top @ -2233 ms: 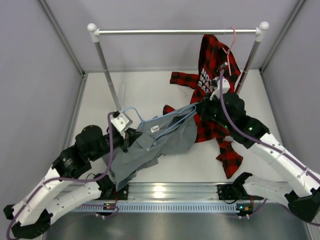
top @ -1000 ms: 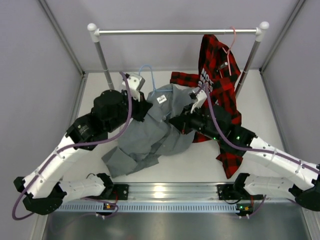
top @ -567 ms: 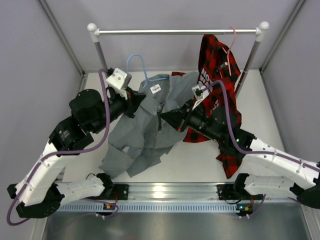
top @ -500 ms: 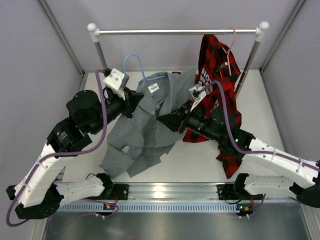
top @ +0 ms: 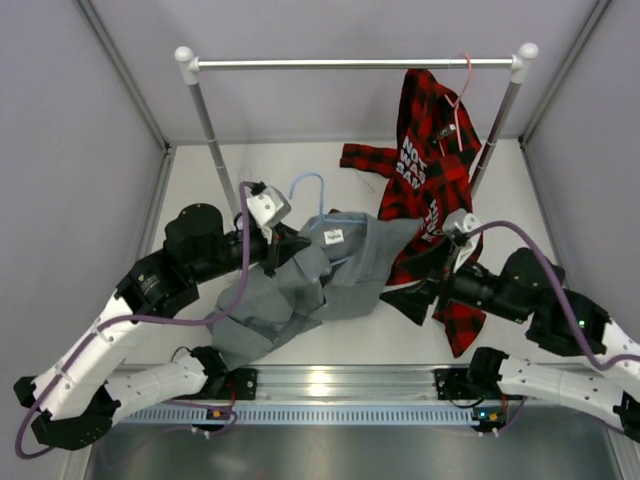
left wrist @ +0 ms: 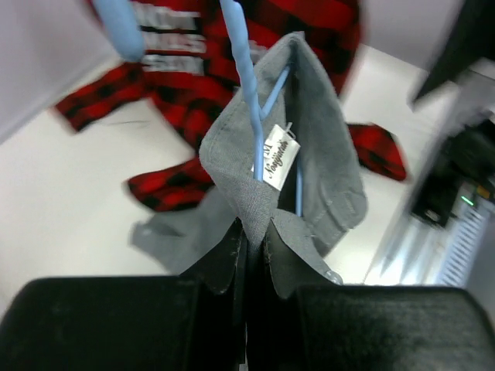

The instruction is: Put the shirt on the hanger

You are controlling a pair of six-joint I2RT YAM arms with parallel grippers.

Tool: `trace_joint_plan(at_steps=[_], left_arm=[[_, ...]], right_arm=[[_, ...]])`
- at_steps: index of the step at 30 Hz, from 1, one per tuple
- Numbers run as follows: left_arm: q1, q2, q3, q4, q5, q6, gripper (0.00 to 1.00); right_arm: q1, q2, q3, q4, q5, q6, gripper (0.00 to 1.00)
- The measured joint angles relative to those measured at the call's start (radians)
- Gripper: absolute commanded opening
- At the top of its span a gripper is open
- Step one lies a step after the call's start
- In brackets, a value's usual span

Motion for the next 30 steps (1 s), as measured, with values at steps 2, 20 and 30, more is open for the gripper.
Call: trace_joint_plan(at_steps=[2,20,30], left_arm=[[0.001,0.014,-0.010,-0.002,0.153,0.023,0.00],[0.000,0.142,-0.025,0.002,0.792,0.117,0.00],[-0.003,0.097,0.053,0.014,0.496,0.077,0.98]], right_arm=[[0.000,0.000,0.095,-0.069,-0.023,-0.051,0.82],[0.000,0.466,0.503,-0.164,-0.397,-0.288,0.00],[0.000,0.432,0.503,-0.140,-0.332,-0.273,0.00]])
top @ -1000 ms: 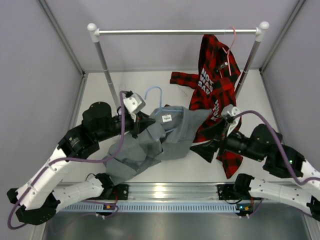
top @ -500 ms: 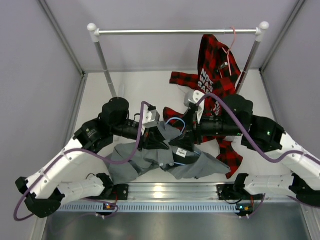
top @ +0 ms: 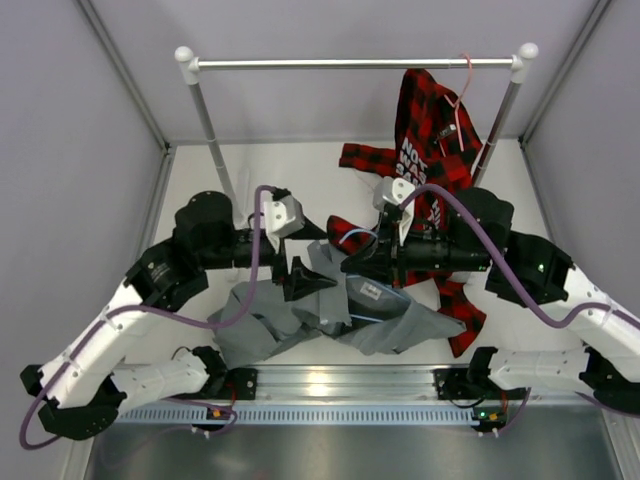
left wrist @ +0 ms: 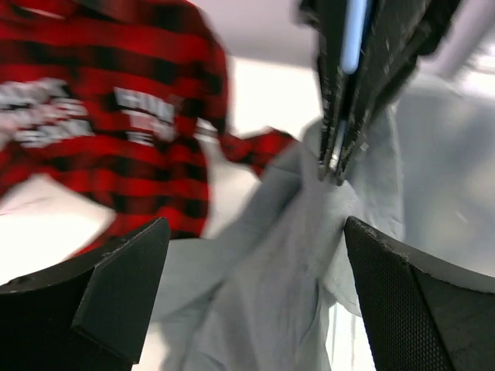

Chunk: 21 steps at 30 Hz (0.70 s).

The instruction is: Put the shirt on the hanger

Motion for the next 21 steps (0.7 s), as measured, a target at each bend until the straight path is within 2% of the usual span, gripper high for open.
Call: trace_joint_plan(at_steps=[3,6,8,12,17,21], left_arm=[[0.000,-0.072,0.015,0.041,-0.192,-0.029,0.98],[0.000,-0.190,-0.013,0.093,-0.436,-0.084,0.95],[0.000,-0.314,-0.095,0.144,-0.625,-0.152,0.90],[0.002,-0.532,-0.286,0.148,-0.861,-0.305,0.83],[0.002,-0.618,-0.488,0.093,-0.952,-0.451,0.82],[0.002,-0.604,-0.575,0.080,-0.982,-0.492,0.88]], right_arm=[[0.000,-0.010,0.013,-0.004,0.083,0.015,0.00],[0.001,-0.010,0.049,-0.013,0.234,0.039,0.00],[0.001,-0.010,0.072,-0.016,0.315,0.050,0.00],[0.001,-0.010,0.110,-0.023,0.440,0.067,0.00],[0.001,0.002,0.154,-0.039,0.528,0.057,0.00],[0.001,0.023,0.176,-0.044,0.538,0.049,0.00]])
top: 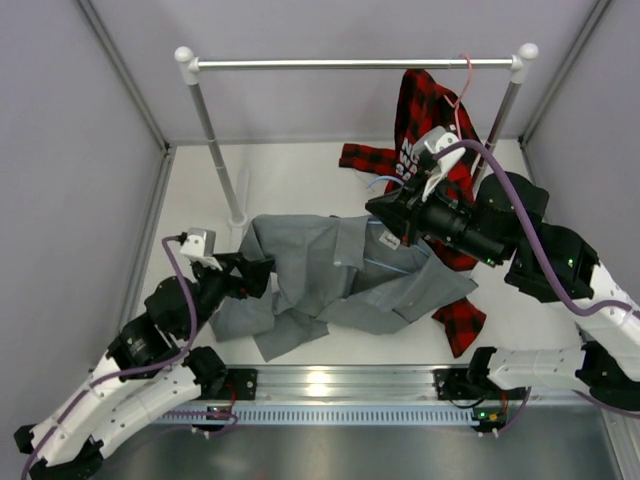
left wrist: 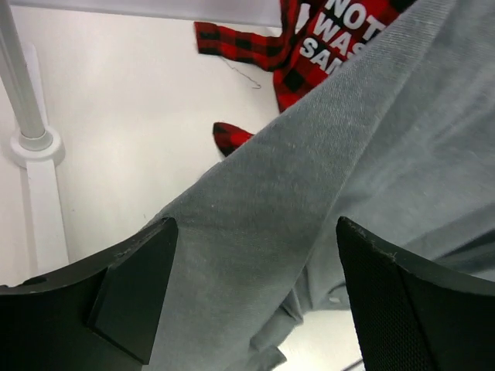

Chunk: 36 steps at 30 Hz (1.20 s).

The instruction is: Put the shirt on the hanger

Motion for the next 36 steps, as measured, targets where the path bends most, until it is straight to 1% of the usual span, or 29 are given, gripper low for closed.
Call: trace_joint_plan(at_steps=[2,3,4,5,6,9,13,15,19,21,24,27,30,36], left_arm=[[0.000,0.021,-0.032,0.027,-0.014,-0.010,0.86],[0.000,0.034,-0.047,0.043,-0.026,-0.013,0.64],[0.000,0.049,-0.056,0.054,-0.038,-0.017,0.49],[0.000,0.074,-0.065,0.065,-0.066,-0.029,0.32],[0.000,0.095,-0.067,0.072,-0.092,-0.036,0.00],[0.000,0.153,-0.067,0.077,-0.211,-0.057,0.00],[0.000,0.169,-0.042,0.056,-0.382,-0.064,0.00],[0.000,0.177,0.011,0.035,-0.462,-0.052,0.00],[0.000,0.222,0.193,0.030,-0.610,0.020,0.00],[0.000,0.251,0.274,0.049,-0.644,0.067,0.00],[0.000,0.295,0.345,0.069,-0.669,0.116,0.00],[0.011,0.349,0.363,0.083,-0.671,0.140,0.00],[0.098,0.412,0.351,0.083,-0.612,0.132,0.00],[0.470,0.497,0.280,0.070,-0.276,0.034,0.00]], right_arm=[[0.000,0.007,0.001,-0.002,-0.014,0.000,0.00],[0.000,0.011,0.005,-0.007,-0.022,0.000,0.00],[0.000,0.014,0.007,-0.009,-0.026,0.000,0.00],[0.000,0.015,0.008,-0.010,-0.031,0.000,0.00],[0.000,0.014,0.008,-0.011,-0.034,0.000,0.00],[0.000,0.011,0.007,-0.016,-0.041,0.000,0.00],[0.000,-0.005,-0.007,-0.027,-0.037,-0.001,0.00],[0.000,-0.033,-0.045,-0.021,-0.039,0.000,0.00],[0.000,-0.104,-0.168,0.004,-0.056,0.013,0.00],[0.000,-0.138,-0.232,0.031,-0.064,0.024,0.00],[0.000,-0.171,-0.288,0.052,-0.065,0.035,0.00],[0.000,-0.188,-0.299,0.066,-0.048,0.046,0.00],[0.000,-0.201,-0.299,0.093,-0.019,0.046,0.00],[0.000,-0.187,-0.296,0.126,0.016,0.046,0.00]])
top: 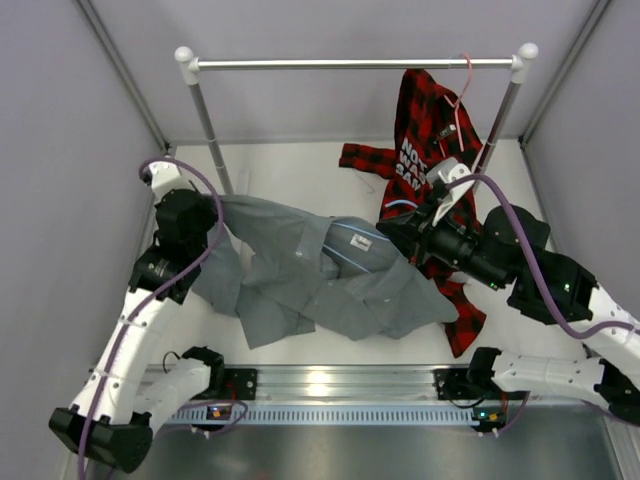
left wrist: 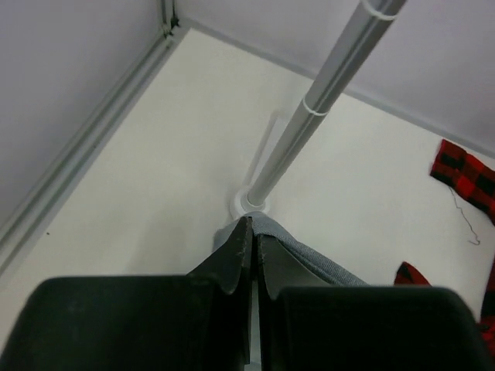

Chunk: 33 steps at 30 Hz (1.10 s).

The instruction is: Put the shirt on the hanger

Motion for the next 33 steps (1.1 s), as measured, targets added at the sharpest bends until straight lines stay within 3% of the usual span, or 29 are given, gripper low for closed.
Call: trace_joint_plan(at_steps=[3,5,13,19,20,21,22,23,24,30,33], left_arm=[[0.146,0.035,0.000,-0.003,0.172,-0.032,0.00],[0.184,0.037,0.000,-0.003,0.265,-0.037,0.00],[0.191,-0.111,0.019,0.025,0.558,0.011,0.00],[0.191,-0.150,0.048,0.042,0.605,0.040,0.00],[0.191,-0.143,0.048,0.039,0.600,0.042,0.07],[0.191,-0.136,0.048,0.037,0.594,0.043,0.21],[0.191,-0.126,0.048,0.032,0.581,0.048,0.71],[0.191,-0.117,0.048,0.022,0.566,0.053,0.89],[0.192,-0.111,0.048,0.011,0.549,0.047,0.98],[0.192,-0.173,0.070,-0.086,0.491,0.115,0.98],[0.193,-0.262,0.151,-0.084,0.602,0.169,0.98]], right_arm=[[0.000,0.022,0.002,0.005,0.003,0.000,0.00],[0.000,0.041,0.017,0.002,-0.001,0.000,0.00],[0.000,0.146,0.188,0.000,-0.039,-0.004,0.00],[0.000,0.173,0.211,-0.005,-0.037,-0.005,0.00],[0.000,0.173,0.211,-0.006,-0.035,-0.005,0.00],[0.000,0.173,0.211,-0.006,-0.034,-0.006,0.00],[0.000,0.173,0.211,-0.006,-0.032,-0.008,0.00],[0.000,0.173,0.212,-0.008,-0.030,-0.009,0.00],[0.000,0.173,0.212,-0.010,-0.029,-0.010,0.00],[0.000,0.197,0.267,-0.055,-0.002,-0.026,0.00],[0.000,0.203,0.266,-0.076,0.019,-0.032,0.00]])
